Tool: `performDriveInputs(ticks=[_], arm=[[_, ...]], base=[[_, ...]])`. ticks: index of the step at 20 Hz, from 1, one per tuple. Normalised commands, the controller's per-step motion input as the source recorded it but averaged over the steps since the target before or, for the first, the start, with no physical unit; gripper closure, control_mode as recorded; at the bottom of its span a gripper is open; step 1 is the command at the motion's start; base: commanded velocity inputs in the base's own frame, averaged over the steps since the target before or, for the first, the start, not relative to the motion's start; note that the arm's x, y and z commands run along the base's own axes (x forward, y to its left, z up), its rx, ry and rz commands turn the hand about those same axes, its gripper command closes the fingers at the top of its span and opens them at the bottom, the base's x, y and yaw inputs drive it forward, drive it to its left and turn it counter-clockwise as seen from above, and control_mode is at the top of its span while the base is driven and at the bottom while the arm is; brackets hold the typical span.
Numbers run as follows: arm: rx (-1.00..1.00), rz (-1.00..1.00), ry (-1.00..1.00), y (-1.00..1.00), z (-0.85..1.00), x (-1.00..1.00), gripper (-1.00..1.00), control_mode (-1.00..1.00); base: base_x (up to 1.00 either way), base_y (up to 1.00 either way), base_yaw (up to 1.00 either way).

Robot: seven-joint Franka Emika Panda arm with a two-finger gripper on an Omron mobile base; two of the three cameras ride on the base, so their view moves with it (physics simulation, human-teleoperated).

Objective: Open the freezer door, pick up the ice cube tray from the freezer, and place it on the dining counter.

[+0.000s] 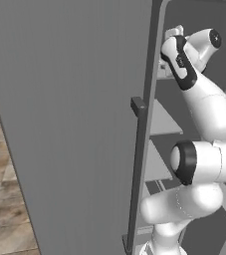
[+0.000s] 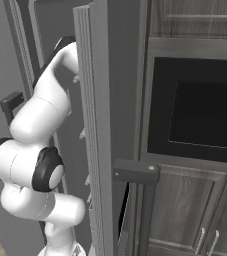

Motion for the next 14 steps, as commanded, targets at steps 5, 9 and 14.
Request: performDriveInputs(ticks=[5, 9, 14], arm=[[0.02, 0.00, 0.05, -0.02, -0.02, 0.18, -1.00, -1.00], [0.00, 0.00, 0.00, 0.00, -0.17, 0.16, -1.00, -1.00], [0.00, 0.00, 0.00, 0.00, -0.16, 0.21, -1.00, -1.00]], base=[[0.00, 0.00, 0.00], [0.00, 0.00, 0.00], [0.00, 0.00, 0.00]])
